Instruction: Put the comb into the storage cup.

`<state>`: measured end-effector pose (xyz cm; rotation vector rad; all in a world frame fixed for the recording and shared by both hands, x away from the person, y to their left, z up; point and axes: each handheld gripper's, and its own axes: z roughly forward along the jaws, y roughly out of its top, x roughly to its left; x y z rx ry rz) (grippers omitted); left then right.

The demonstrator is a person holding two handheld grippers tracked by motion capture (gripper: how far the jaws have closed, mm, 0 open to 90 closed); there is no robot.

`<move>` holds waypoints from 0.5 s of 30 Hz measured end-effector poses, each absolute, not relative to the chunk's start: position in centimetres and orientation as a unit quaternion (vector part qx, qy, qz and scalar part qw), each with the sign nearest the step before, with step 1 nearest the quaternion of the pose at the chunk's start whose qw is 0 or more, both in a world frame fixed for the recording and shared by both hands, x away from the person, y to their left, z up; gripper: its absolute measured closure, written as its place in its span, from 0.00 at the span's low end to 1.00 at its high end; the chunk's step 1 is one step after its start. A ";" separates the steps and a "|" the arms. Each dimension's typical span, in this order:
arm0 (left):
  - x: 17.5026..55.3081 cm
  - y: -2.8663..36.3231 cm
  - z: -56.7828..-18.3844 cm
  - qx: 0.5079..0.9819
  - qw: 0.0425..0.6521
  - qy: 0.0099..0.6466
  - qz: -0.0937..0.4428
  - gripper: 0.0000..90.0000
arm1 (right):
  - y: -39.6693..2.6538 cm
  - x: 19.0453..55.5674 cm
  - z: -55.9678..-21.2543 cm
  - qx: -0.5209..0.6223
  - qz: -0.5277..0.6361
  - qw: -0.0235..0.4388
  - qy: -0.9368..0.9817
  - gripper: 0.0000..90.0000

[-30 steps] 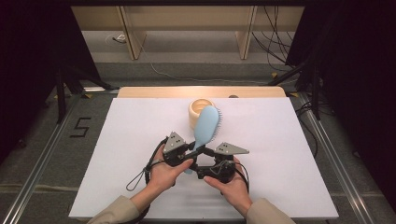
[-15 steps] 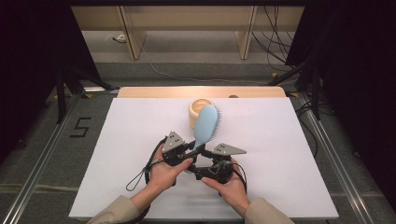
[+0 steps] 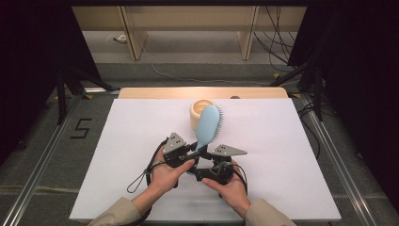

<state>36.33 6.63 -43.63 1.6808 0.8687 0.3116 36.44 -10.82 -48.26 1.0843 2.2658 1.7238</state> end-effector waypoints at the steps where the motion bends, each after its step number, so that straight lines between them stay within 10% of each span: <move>1: 36.3 6.6 -43.6 0.717 0.575 0.371 0.133 0.77 | -10.8 36.4 -48.3 0.355 0.566 0.047 0.743 0.23; 15: 36.4 6.7 -43.7 0.717 0.573 0.373 0.135 0.77 | -10.6 36.3 -48.3 0.334 0.575 0.032 0.746 0.49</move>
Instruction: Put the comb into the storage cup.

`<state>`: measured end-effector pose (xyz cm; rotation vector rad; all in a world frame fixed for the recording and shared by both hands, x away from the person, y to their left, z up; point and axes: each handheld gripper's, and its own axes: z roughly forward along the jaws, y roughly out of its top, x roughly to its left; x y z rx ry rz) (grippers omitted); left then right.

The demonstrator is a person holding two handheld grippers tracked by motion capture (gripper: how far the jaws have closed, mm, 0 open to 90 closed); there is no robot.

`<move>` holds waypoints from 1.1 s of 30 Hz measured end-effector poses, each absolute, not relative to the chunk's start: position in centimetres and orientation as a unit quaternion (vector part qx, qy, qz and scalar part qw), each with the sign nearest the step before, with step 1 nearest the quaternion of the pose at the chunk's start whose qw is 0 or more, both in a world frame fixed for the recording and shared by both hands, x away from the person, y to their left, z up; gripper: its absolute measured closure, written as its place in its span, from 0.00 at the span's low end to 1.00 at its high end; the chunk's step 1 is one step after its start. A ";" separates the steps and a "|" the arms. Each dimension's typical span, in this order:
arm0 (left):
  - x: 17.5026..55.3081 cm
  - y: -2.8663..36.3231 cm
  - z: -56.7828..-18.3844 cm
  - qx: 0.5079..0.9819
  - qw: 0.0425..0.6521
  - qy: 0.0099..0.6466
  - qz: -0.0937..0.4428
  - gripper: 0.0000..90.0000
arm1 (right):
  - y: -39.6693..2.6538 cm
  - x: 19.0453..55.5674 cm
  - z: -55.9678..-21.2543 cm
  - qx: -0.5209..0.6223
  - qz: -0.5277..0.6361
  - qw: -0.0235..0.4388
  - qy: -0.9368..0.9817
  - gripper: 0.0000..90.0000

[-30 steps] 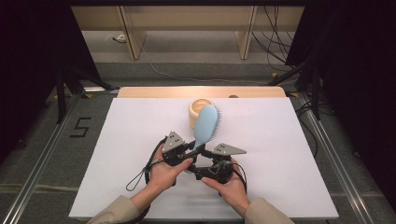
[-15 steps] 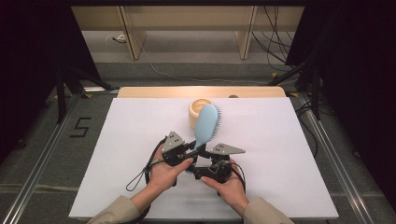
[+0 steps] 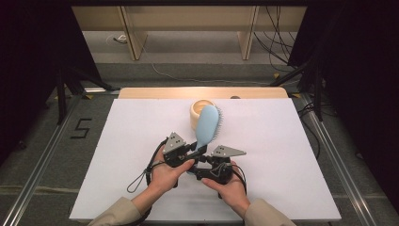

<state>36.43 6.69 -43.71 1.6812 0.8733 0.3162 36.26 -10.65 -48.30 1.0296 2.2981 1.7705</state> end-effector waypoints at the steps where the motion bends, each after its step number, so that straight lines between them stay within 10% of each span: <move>1: 36.4 6.7 -43.7 0.717 0.573 0.373 0.135 0.77 | -10.7 36.2 -48.3 0.334 0.574 0.029 0.747 0.51; 33: 36.6 6.4 -43.8 0.729 0.567 0.349 0.157 0.67 | -10.9 36.3 -47.7 0.370 0.556 -0.027 0.744 0.72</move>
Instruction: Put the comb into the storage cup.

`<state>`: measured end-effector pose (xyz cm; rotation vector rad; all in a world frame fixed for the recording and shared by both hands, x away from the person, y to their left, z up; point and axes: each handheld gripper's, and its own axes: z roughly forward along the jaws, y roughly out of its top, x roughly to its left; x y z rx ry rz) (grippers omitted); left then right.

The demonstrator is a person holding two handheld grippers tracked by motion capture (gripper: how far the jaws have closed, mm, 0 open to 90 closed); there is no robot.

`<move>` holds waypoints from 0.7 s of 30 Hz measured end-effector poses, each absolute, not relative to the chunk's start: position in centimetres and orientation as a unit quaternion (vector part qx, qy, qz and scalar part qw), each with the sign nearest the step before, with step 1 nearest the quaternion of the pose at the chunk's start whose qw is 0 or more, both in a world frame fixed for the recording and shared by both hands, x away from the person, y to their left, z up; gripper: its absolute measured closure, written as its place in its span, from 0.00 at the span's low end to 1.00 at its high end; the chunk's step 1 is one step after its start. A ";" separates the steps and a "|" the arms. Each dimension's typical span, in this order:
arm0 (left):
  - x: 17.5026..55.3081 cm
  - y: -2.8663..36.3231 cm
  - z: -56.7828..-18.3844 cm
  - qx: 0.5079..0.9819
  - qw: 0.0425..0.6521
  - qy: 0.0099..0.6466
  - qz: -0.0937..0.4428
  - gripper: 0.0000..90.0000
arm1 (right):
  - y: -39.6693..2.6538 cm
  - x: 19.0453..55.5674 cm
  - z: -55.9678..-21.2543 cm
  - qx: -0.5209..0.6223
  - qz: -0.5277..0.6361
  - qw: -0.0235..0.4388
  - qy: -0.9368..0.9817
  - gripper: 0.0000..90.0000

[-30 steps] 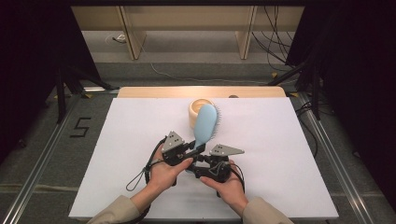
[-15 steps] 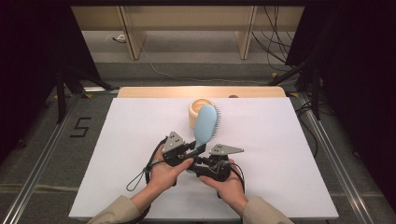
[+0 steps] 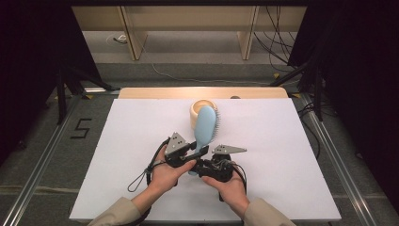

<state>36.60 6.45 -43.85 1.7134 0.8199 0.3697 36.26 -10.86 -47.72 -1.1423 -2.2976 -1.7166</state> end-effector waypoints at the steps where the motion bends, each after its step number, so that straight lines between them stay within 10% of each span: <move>1: 36.6 6.5 -43.9 0.729 0.567 0.349 0.158 0.66 | -10.9 36.3 -47.7 -0.372 -0.557 0.031 -0.742 0.72; 21: 37.1 6.8 -42.9 0.728 0.569 0.345 0.164 0.24 | -11.2 36.4 -47.6 -0.385 -0.559 0.031 -0.734 0.72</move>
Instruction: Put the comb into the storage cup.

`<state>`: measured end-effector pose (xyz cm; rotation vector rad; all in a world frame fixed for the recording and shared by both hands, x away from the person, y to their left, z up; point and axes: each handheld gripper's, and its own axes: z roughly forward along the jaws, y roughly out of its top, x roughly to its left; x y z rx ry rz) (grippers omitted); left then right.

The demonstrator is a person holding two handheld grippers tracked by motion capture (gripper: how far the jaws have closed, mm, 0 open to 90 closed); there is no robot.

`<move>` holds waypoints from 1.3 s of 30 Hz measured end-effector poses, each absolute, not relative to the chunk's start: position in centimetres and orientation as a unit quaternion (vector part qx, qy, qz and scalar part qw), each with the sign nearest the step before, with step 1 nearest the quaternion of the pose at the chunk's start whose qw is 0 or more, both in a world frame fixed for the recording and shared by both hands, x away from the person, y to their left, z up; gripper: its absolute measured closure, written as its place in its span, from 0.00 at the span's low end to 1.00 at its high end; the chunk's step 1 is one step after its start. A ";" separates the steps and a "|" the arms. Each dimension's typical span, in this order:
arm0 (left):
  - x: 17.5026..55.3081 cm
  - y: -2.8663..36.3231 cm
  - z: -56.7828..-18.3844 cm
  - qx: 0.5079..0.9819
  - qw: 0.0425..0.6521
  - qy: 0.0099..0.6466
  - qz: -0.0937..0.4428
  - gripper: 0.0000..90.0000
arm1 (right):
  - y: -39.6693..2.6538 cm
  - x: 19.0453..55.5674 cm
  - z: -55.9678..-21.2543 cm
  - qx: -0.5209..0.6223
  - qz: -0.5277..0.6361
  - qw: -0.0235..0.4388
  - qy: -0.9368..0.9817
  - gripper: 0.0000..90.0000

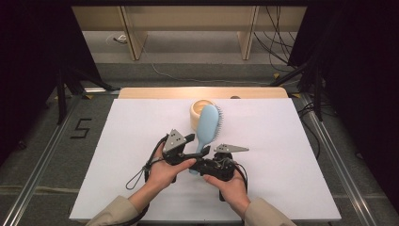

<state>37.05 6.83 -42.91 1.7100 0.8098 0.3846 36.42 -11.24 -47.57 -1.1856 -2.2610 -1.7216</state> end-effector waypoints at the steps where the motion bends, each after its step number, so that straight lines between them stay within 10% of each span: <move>1: 37.0 6.8 -42.8 0.728 0.570 0.344 0.163 0.20 | -11.3 36.4 -47.6 -0.384 -0.559 0.031 -0.734 0.72; 39: 37.2 8.7 -39.6 0.722 0.578 0.336 0.178 0.00 | -11.4 36.5 -47.6 -0.389 -0.557 0.031 -0.733 0.72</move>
